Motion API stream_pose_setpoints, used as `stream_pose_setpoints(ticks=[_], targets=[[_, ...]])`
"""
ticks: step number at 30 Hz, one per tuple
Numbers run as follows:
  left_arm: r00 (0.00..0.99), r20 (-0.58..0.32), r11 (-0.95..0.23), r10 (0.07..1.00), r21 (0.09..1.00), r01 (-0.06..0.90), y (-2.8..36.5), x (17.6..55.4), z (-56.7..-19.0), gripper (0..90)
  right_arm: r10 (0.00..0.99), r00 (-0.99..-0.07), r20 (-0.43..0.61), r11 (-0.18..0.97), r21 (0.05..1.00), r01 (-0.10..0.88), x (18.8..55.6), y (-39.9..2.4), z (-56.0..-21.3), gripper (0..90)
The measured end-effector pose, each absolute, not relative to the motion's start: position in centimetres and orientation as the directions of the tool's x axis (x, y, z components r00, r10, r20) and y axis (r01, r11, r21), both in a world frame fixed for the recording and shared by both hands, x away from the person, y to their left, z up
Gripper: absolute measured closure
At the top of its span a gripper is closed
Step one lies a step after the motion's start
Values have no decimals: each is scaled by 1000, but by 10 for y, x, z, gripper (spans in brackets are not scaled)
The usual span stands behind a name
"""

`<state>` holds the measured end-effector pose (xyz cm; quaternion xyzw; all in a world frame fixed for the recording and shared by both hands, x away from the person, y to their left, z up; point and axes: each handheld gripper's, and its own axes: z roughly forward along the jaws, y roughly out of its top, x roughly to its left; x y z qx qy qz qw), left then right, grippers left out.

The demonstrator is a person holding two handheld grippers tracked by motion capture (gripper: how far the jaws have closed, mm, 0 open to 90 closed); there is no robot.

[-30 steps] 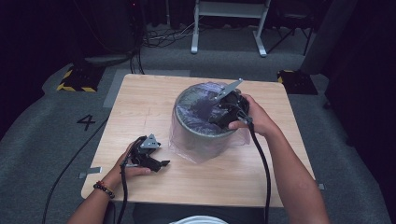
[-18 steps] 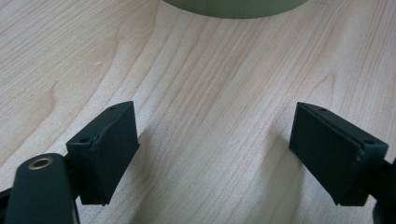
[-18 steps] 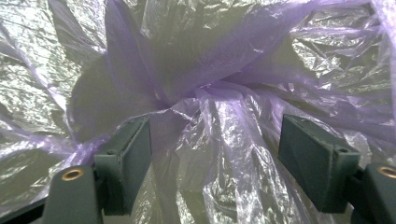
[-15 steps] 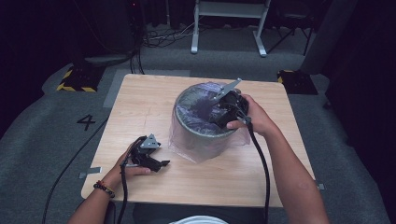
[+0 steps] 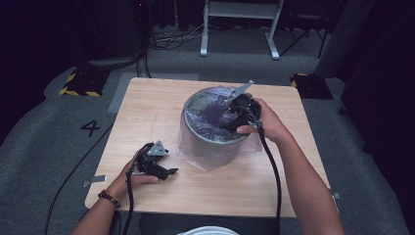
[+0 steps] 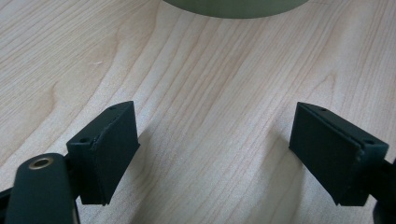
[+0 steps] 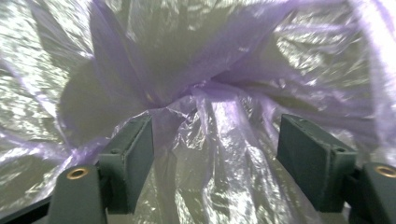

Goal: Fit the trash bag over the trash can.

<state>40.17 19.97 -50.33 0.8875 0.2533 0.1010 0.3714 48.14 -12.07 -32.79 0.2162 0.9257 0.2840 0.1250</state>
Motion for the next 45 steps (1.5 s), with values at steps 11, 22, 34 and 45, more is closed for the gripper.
stream_pose_setpoints(ticks=[11, 22, 34, 45], targets=[[851, -8, -597, 525, 709, 375, 200, 402, -503, 153, 483, -869, -108, 739, 583, 338, 480, -123, -324, 282], [851, -9, -596, 525, 710, 375, 200, 402, -503, 153, 521, -848, -97, 664, 671, 331, 476, -140, -314, 290], [852, -9, -596, 524, 710, 374, 200, 402, -503, 153, 591, -791, -156, 581, 763, 283, 480, -171, -307, 305], [851, -9, -596, 525, 710, 375, 200, 402, -503, 153, 664, -731, -157, 477, 842, 252, 484, -200, -311, 604]])
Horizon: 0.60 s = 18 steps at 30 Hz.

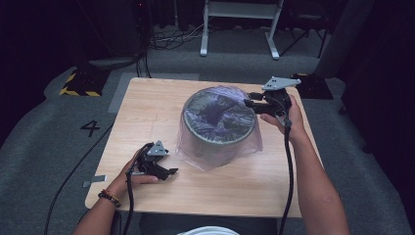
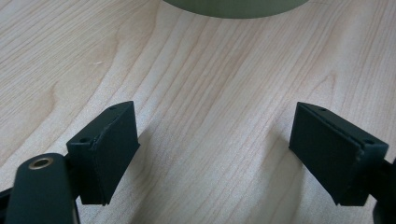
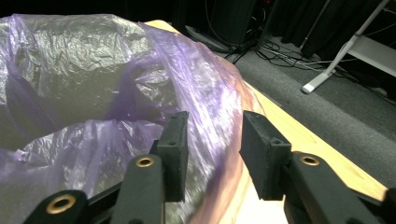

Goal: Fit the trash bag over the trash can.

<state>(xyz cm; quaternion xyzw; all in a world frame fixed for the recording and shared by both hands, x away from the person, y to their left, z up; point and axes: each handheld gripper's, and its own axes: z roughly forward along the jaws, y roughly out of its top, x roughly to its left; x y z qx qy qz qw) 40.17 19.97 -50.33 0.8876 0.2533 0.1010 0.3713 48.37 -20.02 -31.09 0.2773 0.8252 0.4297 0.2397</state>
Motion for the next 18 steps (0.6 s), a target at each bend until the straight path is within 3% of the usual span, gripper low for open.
stream_pose_setpoints(ticks=[12, 18], targets=[[851, -8, -597, 525, 710, 375, 200, 402, -503, 153, 701, -704, -117, 411, 873, 264, 467, -245, -325, 445], [851, -9, -596, 525, 710, 375, 200, 402, -503, 153, 697, -706, -127, 433, 859, 273, 456, -260, -335, 357]])
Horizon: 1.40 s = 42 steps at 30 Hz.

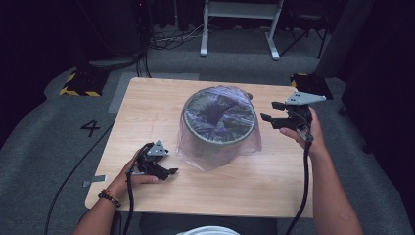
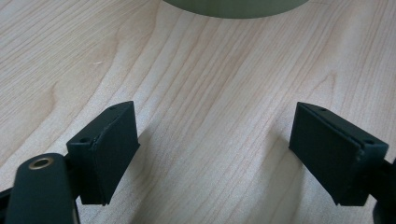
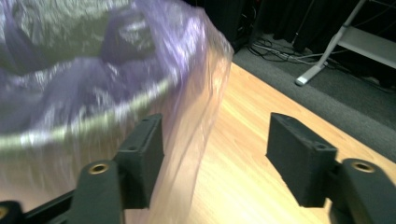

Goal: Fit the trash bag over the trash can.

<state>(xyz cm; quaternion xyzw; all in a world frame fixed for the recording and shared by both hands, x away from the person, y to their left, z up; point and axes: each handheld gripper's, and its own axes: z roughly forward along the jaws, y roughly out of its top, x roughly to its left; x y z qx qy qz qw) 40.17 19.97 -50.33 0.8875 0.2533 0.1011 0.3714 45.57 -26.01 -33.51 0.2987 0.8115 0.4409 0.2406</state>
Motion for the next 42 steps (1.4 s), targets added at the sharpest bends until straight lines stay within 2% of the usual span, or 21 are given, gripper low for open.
stream_pose_setpoints(ticks=[9, 17, 42], targets=[[851, -9, -596, 525, 710, 375, 200, 402, -503, 153, 698, -707, -116, 440, 848, 296, 441, -274, -355, 268], [851, -8, -597, 525, 709, 375, 200, 402, -503, 153, 688, -713, -134, 499, 801, 331, 426, -279, -385, 217], [851, -8, -597, 525, 710, 375, 200, 402, -503, 153, 696, -714, -72, 506, 755, 416, 385, -299, -459, 197]])
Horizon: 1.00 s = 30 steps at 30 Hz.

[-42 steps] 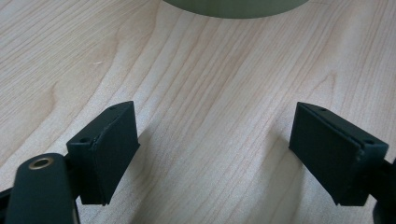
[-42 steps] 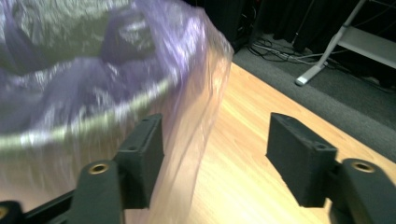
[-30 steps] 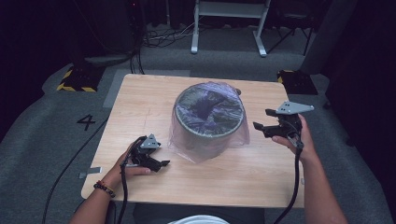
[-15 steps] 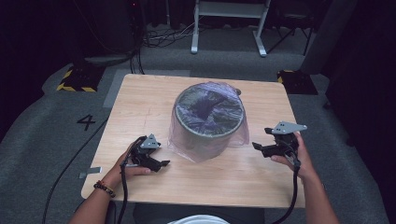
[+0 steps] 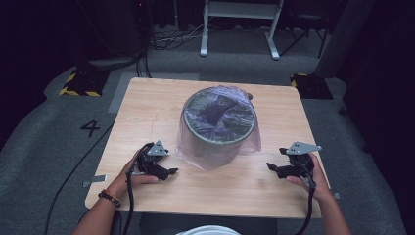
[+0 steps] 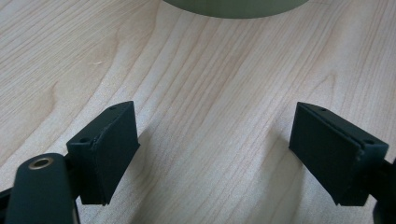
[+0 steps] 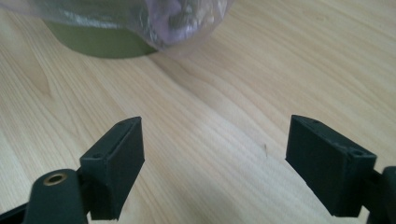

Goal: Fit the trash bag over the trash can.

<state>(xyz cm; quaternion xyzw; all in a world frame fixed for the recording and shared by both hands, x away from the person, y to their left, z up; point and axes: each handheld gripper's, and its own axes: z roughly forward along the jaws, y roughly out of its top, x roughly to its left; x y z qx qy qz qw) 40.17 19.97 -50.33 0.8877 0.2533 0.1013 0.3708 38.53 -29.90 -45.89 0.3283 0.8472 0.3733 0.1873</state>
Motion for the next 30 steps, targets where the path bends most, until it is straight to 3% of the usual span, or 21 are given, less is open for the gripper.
stream_pose_setpoints(ticks=[30], targets=[[852, -9, -596, 524, 710, 375, 200, 402, -503, 152, 778, -628, 1, 419, 744, 520, 346, -338, -503, 193]])
